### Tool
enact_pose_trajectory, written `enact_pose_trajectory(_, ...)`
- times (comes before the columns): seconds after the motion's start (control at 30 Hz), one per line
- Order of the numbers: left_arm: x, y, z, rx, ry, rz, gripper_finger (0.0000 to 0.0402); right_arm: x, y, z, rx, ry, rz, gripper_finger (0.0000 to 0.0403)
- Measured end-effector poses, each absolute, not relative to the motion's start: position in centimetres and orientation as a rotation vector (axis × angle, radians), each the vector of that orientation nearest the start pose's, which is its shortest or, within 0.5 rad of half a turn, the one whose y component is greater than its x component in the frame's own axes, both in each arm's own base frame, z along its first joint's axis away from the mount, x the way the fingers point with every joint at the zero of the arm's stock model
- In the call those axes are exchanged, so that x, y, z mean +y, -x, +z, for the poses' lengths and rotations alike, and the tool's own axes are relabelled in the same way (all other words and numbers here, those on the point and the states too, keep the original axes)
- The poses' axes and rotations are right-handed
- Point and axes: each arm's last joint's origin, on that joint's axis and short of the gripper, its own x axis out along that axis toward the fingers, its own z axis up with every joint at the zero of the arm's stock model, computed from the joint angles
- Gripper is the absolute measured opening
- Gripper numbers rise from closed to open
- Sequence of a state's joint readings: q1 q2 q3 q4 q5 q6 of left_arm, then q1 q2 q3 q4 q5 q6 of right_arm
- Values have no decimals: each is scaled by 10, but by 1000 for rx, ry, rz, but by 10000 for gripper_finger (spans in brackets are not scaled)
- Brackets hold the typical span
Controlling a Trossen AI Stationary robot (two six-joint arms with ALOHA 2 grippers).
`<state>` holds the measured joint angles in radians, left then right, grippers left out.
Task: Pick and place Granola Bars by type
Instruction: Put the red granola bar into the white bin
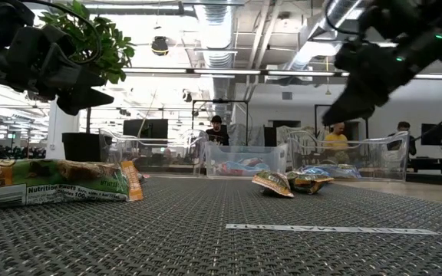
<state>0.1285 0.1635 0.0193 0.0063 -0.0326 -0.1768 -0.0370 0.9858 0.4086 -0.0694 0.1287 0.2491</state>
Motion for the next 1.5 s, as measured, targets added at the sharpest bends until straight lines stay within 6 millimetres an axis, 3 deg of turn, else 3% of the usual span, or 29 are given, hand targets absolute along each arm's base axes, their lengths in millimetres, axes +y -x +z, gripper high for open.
enact_pose_trajectory(0.23,15,-105,157,124,183,173,318,3,-162,167,506,-209,-87,102)
enact_pose_trajectory(0.7,15,-105,157,123,183,173,318,9,-137,143,353,-153,79,102)
enact_pose_trajectory(1.5,15,-105,157,124,183,173,318,6,-113,140,295,-114,41,102)
